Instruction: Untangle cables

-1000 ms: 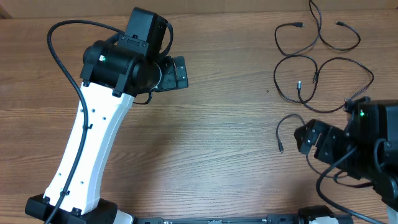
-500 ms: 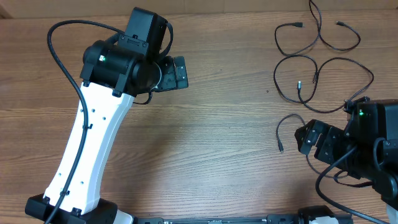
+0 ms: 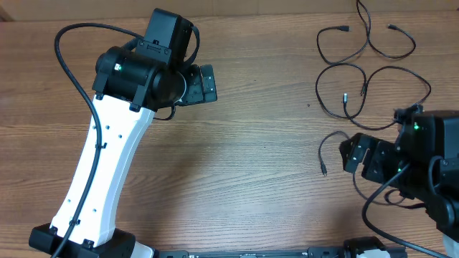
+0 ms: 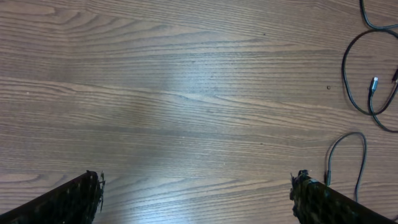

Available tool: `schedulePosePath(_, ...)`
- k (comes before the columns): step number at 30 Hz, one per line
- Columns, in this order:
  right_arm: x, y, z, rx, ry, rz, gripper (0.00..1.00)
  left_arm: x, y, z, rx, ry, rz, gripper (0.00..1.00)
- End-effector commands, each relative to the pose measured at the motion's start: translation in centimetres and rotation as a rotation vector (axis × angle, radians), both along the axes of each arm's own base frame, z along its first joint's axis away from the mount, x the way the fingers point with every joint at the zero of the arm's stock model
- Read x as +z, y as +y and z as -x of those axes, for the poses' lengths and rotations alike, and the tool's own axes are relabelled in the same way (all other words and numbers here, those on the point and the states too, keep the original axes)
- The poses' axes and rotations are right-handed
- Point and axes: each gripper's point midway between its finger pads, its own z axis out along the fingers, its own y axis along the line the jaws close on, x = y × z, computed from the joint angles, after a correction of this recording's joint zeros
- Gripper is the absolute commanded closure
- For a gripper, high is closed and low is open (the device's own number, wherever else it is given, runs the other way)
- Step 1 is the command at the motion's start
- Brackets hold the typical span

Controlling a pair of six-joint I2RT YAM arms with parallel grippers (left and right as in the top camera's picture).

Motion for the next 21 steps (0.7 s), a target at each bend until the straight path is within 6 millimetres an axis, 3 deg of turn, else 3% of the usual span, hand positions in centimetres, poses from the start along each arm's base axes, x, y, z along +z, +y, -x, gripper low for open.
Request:
schedulePosePath(1,-0.3,-0.1,0.3,0.070,-0.054,0.044,0.00,-0.2,0.3,-0.3,-0.008,-0.003,-0.021,0.00)
schedulePosePath(6,-1.5,-0.1,0.7,0.076,-0.144,0.044,0.00,-0.2,0.3,-0.3,-0.008,-0.003,-0.021,0.00)
schedulePosePath(16,-4.3,-0.3,-0.4,0.112,-0.393,0.073,0.00,-0.2,0.3,-0.3,-0.009,-0.002,-0.020,0.00)
schedulePosePath(21,-4.7,0.2,-0.8,0.190,-0.536,0.084,0.00,-0.2,0.3,-0.3,-0.008,-0.003,-0.021,0.00)
